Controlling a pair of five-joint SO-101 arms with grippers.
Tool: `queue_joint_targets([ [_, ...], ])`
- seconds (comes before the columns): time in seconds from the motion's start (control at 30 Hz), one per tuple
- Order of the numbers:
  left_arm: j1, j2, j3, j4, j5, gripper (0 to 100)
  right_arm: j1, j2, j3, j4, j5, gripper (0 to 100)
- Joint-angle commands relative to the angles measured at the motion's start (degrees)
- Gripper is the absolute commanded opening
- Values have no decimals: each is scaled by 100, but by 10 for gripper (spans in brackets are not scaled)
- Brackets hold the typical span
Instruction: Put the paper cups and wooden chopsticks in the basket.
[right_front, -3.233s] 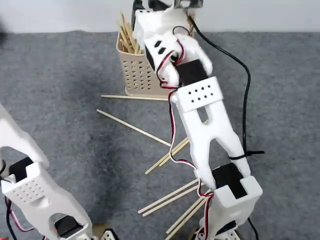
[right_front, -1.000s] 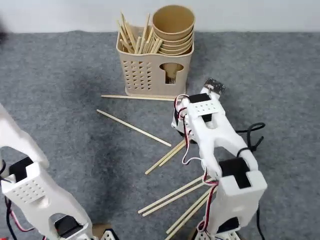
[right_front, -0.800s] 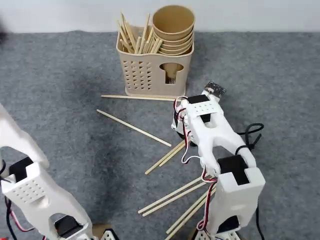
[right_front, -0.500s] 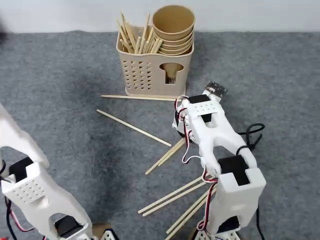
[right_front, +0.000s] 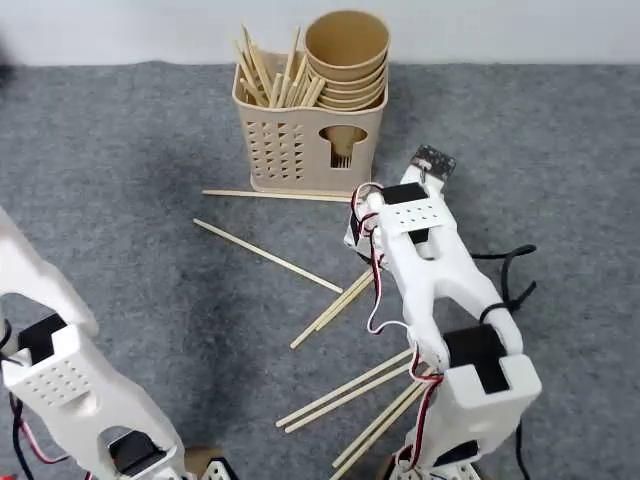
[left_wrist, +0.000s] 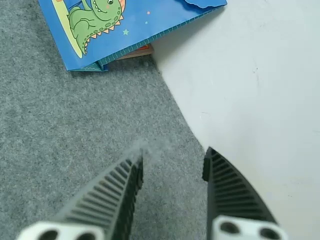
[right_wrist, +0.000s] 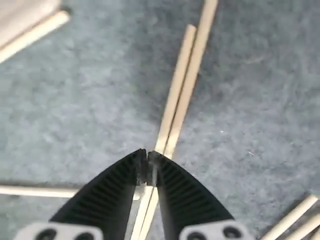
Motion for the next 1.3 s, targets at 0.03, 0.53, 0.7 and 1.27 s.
queue_joint_targets([
  [0.03,-18,-97,-4,123,62,185,-48,-286,-26,224,316,17],
  [0.53,-18,-97,-4,123,62,185,-189,418,-70,259,686,188],
  [0.7,-18,-97,-4,123,62,185,-242,391,-167,-13,686,185],
  [1.27,0,-97,-4,123,62,185,-224,831,-527,-426,369,96],
])
